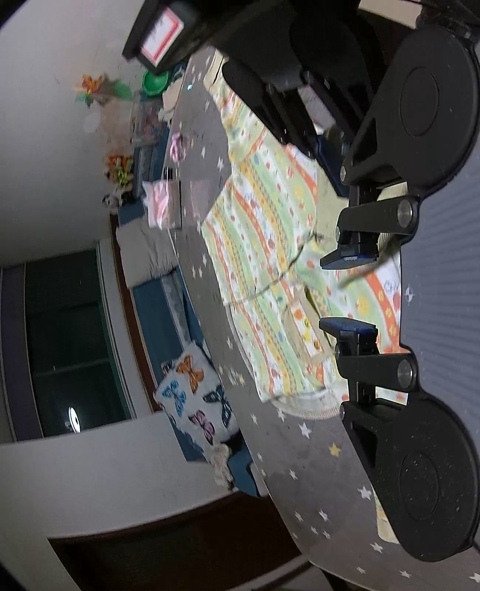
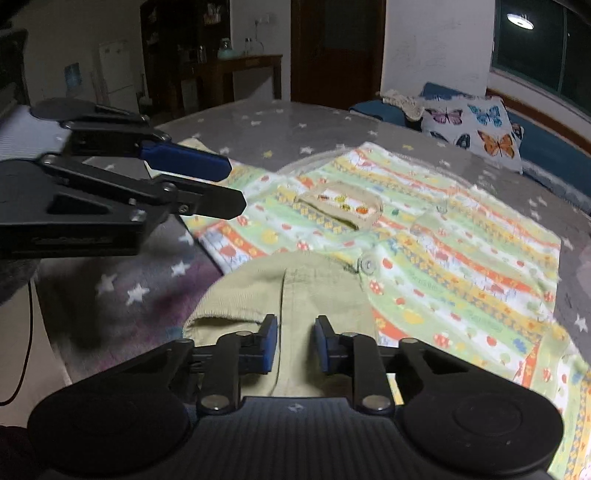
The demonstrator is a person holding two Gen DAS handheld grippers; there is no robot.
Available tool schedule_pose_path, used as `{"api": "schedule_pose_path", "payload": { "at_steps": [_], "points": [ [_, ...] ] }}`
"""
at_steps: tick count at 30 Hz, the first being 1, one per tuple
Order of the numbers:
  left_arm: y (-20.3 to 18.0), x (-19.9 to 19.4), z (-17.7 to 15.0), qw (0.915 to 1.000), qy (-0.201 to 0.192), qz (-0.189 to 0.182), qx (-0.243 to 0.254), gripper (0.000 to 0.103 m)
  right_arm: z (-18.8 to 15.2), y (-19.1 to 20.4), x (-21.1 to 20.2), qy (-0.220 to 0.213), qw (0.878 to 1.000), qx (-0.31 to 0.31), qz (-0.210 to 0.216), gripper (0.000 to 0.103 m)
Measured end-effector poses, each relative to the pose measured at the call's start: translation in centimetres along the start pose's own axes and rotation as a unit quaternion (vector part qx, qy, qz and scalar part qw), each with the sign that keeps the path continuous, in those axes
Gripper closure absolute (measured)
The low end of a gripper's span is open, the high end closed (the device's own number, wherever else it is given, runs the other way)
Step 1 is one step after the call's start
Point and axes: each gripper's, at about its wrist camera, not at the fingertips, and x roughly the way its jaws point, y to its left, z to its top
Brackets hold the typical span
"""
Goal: Fold clothes
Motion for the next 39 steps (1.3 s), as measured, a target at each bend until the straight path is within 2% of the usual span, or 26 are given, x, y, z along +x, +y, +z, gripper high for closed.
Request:
{"api": "schedule_pose_path", "payload": {
  "at_steps": [2, 7, 13, 22, 24, 25, 26, 28, 29, 31, 34, 39],
  "points": [
    [-0.6, 0.0, -0.1, 0.9998, 0.001, -0.016, 0.011, 0.071, -0.1, -0.3, -0.5, -0.006, 1.000, 0.010, -0.004, 0.098],
    [-2.4, 0.7, -0.5, 0.9973, 0.011, -0.053, 0.050, 0.070, 0.2, -2.4, -2.8, -0.036, 0.997, 0.064, -0.007, 0.098],
    [-3.8, 2.3, -1.4, 0.9916, 0.034, -0.079, 0.096, 0.070, 0.5, -4.4, -4.2, -0.057, 0.991, 0.117, 0.011, 0.098],
    [-4.5, 1.9, -2.4, 0.9848, 0.027, -0.059, 0.161, 0.070, 0.3, -4.3, -3.8, -0.056, 0.990, 0.128, 0.026, 0.098],
    [-4.5, 2.3, -2.8, 0.9828, 0.037, -0.061, 0.170, 0.074, 0.3, -4.3, -3.8, -0.057, 0.990, 0.129, 0.028, 0.098],
    [-4.5, 2.5, -3.0, 0.9821, 0.040, -0.063, 0.173, 0.079, 0.3, -4.2, -3.8, -0.058, 0.989, 0.130, 0.028, 0.098],
    [-4.5, 2.6, -3.0, 0.9820, 0.040, -0.065, 0.173, 0.082, 0.2, -4.3, -3.8, -0.058, 0.989, 0.131, 0.028, 0.098],
    [-4.2, 2.6, -2.8, 0.9837, 0.032, -0.067, 0.164, 0.096, 0.2, -4.3, -3.9, -0.059, 0.989, 0.133, 0.027, 0.098],
    [-4.0, 2.4, -2.6, 0.9853, 0.024, -0.068, 0.155, 0.096, 0.2, -4.4, -3.9, -0.059, 0.989, 0.134, 0.027, 0.098],
    [-3.0, 1.8, -1.8, 0.9891, 0.002, -0.095, 0.113, 0.098, 0.1, -4.6, -4.0, -0.061, 0.988, 0.141, 0.026, 0.098],
    [-1.9, 1.1, -1.1, 0.9897, -0.023, -0.127, 0.062, 0.098, 0.1, -4.9, -4.4, -0.068, 0.986, 0.149, 0.026, 0.098],
    [-2.2, 2.3, -2.0, 0.9855, 0.001, -0.157, 0.063, 0.098, 0.3, -4.9, -5.3, -0.080, 0.985, 0.151, 0.024, 0.098]
  ]
}}
